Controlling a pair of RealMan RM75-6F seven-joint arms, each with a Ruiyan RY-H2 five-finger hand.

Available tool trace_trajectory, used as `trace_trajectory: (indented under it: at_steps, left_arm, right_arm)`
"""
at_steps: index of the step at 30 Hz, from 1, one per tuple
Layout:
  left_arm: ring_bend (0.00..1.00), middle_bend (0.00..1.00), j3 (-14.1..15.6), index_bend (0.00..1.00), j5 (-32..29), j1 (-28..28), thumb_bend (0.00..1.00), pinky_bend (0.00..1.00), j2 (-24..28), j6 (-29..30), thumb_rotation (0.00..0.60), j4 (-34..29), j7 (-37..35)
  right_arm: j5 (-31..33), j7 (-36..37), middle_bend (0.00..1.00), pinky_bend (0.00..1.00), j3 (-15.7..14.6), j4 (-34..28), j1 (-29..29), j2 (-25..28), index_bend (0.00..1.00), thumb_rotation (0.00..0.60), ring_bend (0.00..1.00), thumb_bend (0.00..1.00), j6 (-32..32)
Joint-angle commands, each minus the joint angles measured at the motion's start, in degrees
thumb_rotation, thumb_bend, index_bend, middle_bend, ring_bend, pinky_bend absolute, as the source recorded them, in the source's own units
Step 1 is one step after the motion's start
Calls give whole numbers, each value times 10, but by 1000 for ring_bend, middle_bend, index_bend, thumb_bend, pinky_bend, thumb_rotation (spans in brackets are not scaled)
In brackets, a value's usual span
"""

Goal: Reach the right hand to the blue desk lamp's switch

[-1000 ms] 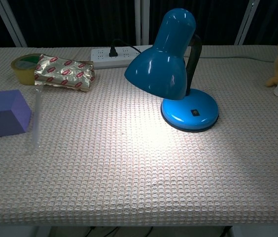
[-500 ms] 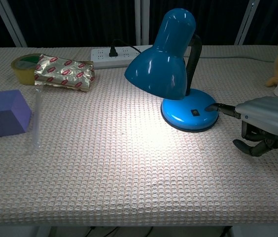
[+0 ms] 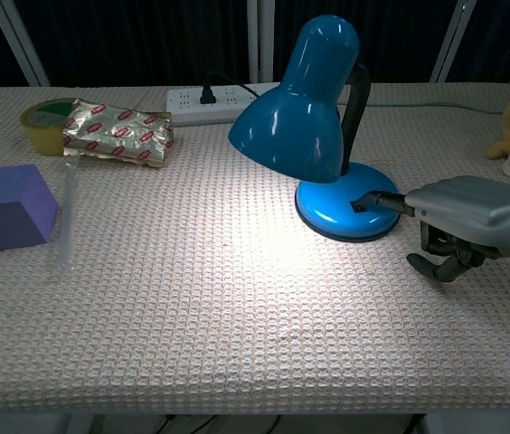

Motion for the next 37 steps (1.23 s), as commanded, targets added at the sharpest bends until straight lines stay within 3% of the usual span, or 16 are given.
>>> trace_trajectory:
  at_steps: [1,16,19,23,25,27,29,30,31,32,37]
  left_arm:
    - [0,0,0,51,-1,0,102,41,0,-1,600,0,-2]
    - [0,0,-2,50,-2,1,102,41,6,3,600,0,-10]
    - [0,0,-2,50,-2,2,103,41,6,5,600,0,-12]
    - [0,0,-3,50,0,1,103,41,7,5,600,-1,-11]
    - [0,0,-4,50,3,0,103,41,7,6,600,-4,-9]
    - [0,0,-3,51,5,-1,102,41,7,7,600,-8,-5]
    - [0,0,-1,51,8,-1,102,41,6,6,600,-12,1]
    - [0,0,-1,51,8,-1,102,41,6,6,600,-14,4]
    - [0,0,0,50,9,0,103,41,6,5,600,-15,7]
    - [0,0,0,50,9,0,103,41,6,5,600,-17,11]
    - [0,0,0,50,11,1,103,41,5,9,600,-24,29]
  right_arm:
    - [7,0,1000,957,-2,3,6,-3,0,600,974,477,1]
    - [53,-6,1000,957,-17,12,39,-10,0,600,974,477,0]
    - [4,4,1000,956,-26,-12,21,10,0,600,972,465,49]
    - [-128,35,981,892,-56,-23,-49,64,0,600,897,387,202]
    - [-158,73,829,777,-66,-18,-84,91,0,600,756,299,258]
    - [-173,108,521,612,-78,-9,-121,125,0,600,490,219,304]
    - [-168,115,99,268,-86,-10,-155,158,0,600,99,120,342]
    - [-172,127,25,162,-87,-11,-165,166,0,600,29,98,356]
    - [-177,147,0,44,-86,-10,-177,174,0,600,0,74,372]
    - [-181,174,0,1,-84,-3,-196,183,0,600,0,67,399]
    - [-160,246,0,0,-69,49,-241,206,0,600,0,65,434]
